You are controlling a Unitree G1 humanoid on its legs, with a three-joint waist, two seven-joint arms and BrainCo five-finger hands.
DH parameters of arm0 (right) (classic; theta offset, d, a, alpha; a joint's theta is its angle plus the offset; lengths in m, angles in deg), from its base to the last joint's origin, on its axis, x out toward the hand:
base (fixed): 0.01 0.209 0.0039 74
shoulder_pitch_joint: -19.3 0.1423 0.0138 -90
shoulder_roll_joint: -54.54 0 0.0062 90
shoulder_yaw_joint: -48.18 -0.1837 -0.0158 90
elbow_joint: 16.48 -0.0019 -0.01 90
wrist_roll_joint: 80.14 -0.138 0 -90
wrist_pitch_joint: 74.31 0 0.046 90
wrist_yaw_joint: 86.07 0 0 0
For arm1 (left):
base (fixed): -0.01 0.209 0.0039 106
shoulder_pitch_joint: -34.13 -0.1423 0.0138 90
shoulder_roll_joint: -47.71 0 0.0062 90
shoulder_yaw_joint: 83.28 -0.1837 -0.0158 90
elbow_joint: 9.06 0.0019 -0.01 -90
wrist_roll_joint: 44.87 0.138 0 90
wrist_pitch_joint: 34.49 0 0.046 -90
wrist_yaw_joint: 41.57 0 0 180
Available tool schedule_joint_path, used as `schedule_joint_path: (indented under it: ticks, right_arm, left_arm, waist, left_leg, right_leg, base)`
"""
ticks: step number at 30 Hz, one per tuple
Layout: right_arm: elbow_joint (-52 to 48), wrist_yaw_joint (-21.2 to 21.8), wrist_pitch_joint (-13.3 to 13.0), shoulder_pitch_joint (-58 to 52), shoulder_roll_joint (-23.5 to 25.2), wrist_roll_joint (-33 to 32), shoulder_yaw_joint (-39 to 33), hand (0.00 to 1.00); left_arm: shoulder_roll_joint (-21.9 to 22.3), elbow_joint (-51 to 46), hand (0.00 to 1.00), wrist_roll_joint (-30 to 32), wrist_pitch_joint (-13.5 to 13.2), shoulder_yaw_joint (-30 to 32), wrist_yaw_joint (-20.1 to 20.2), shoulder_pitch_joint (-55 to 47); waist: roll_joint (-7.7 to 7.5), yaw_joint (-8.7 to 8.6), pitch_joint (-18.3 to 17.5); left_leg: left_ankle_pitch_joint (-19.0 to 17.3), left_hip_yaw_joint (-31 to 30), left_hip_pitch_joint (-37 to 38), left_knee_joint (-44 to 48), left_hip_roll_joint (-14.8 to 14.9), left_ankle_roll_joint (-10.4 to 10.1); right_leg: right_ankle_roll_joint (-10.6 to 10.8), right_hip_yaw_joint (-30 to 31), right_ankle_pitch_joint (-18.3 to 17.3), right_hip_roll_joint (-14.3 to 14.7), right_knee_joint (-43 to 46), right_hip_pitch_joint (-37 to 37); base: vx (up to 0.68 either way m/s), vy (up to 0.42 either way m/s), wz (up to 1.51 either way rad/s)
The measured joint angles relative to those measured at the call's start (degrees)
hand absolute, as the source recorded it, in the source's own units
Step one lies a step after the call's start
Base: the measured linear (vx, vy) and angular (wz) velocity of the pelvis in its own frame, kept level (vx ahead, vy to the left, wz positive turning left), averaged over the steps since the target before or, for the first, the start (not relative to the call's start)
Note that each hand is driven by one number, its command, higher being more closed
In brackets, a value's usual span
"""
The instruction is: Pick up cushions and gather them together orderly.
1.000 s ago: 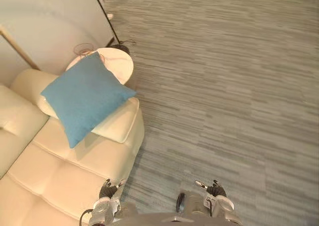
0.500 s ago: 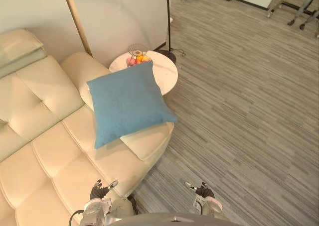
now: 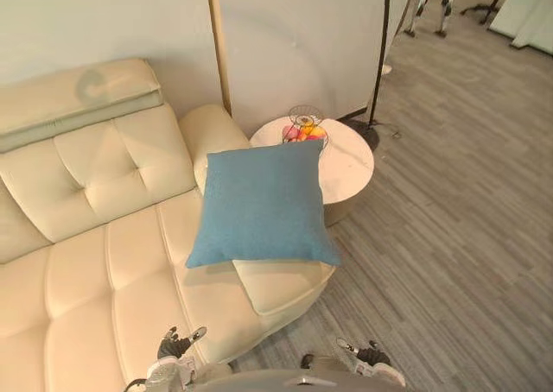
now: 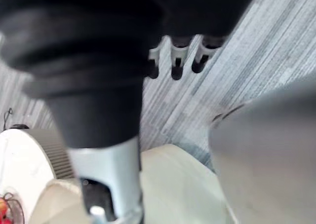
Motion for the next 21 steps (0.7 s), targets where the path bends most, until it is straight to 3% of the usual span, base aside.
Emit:
schedule_joint_path:
  ticks: [2, 6, 11, 15, 21]
  right_arm:
    - [0.03, 0.0, 0.01, 0.14, 0.26, 0.0, 0.05, 0.0]
    - [-0.34, -0.1, -0.02, 1.45, 0.5, 0.02, 0.3, 0.0]
    - [-11.77, -0.53, -0.18, 1.97, -0.97, 3.41, 1.09, 0.0]
    - [-25.7, -0.36, -1.63, 1.38, -5.6, 5.89, 2.74, 0.0]
    - [-31.98, 1.11, -2.66, 3.11, -8.52, 6.85, 3.38, 0.0]
  left_arm:
    - [-0.01, -0.09, 0.0, 0.05, -0.1, 0.22, 0.08, 0.12]
    - [-2.3, -0.84, 0.0, 0.03, -0.22, -1.56, -0.02, 1.54]
    - [-4.06, -5.67, 0.0, 1.06, -0.23, -2.63, -0.42, 1.38]
    - [-9.71, -15.09, 0.0, 2.05, -0.98, -2.33, -1.62, 1.2]
    - [-12.7, -19.16, 0.0, 2.03, -1.28, -1.92, -2.73, 1.64]
  waist:
    - [-0.25, -0.19, 0.08]
    - [-2.97, -0.43, 0.22]
    - [-2.74, -0.49, 0.37]
    - [-2.29, -0.8, 0.36]
    - [-2.37, -0.86, 0.23]
  left_leg:
    - [1.15, 0.21, 0.19, -1.33, 1.39, -0.99]
    - [4.61, 5.99, -1.0, -2.04, 2.09, -1.36]
    - [7.23, 6.97, -0.2, -5.33, 1.12, -1.01]
    - [8.42, 7.36, 1.26, -8.72, 1.18, -0.5]
    - [9.73, 9.19, 0.88, -11.91, 0.58, 0.54]
  right_leg:
    - [-0.7, -2.17, 0.54, 0.95, -2.52, 1.85]
    - [-1.1, -5.01, 2.01, 0.95, -6.24, 3.66]
    - [-0.81, -4.33, 5.31, 0.92, -10.6, 4.73]
    - [-0.97, -4.16, 7.55, 1.66, -13.07, 5.57]
    - [-0.86, -2.67, 10.54, 1.85, -17.14, 5.31]
  base:
    - [0.1, -0.129, 0.52]
    - [0.05, -0.057, 0.34]
    - [-0.03, 0.022, -0.03]
    - [-0.11, 0.006, 0.0]
    - [-0.14, 0.003, -0.13]
